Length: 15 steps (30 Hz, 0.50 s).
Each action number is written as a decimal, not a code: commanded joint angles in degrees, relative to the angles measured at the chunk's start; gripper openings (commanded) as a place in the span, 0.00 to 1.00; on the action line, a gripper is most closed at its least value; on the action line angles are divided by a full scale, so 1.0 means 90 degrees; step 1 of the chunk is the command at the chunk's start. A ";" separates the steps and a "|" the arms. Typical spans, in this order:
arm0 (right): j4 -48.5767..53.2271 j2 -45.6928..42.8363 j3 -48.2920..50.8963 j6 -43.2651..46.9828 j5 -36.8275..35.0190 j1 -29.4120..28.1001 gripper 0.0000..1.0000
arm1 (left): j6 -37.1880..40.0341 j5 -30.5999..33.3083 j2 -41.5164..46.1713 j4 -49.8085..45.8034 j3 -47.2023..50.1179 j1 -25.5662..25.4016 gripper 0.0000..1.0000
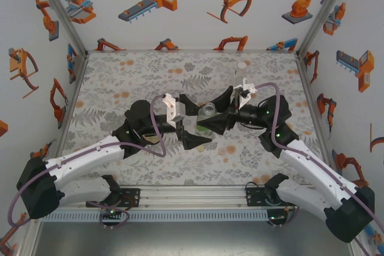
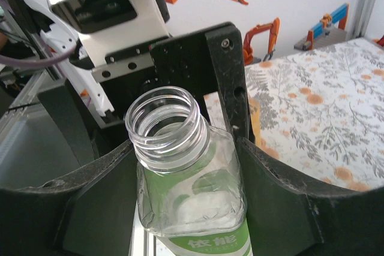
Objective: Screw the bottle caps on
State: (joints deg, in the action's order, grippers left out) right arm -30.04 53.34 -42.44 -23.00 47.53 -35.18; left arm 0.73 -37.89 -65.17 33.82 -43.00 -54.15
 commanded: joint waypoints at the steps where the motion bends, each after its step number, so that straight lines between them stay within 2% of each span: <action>1: -0.0902 0.0069 -0.0194 -0.0364 -0.0323 -0.0153 0.20 | -0.0086 -0.0343 -0.0028 0.0398 -0.0241 -0.0096 0.84; 7: -0.1231 0.0181 -0.0410 -0.0452 -0.0350 -0.0450 0.20 | -0.0096 -0.0078 0.0044 0.0431 -0.0245 -0.0155 0.75; 15: -0.1329 0.0212 -0.0624 -0.0442 -0.0379 -0.0737 0.20 | -0.0013 -0.0028 0.0239 0.0441 -0.0166 -0.0189 0.71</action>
State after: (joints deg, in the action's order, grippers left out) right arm -38.48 55.40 -45.67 -26.15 45.23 -41.06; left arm 0.62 -37.71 -64.53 35.57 -43.40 -55.48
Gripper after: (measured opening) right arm 0.566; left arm 0.715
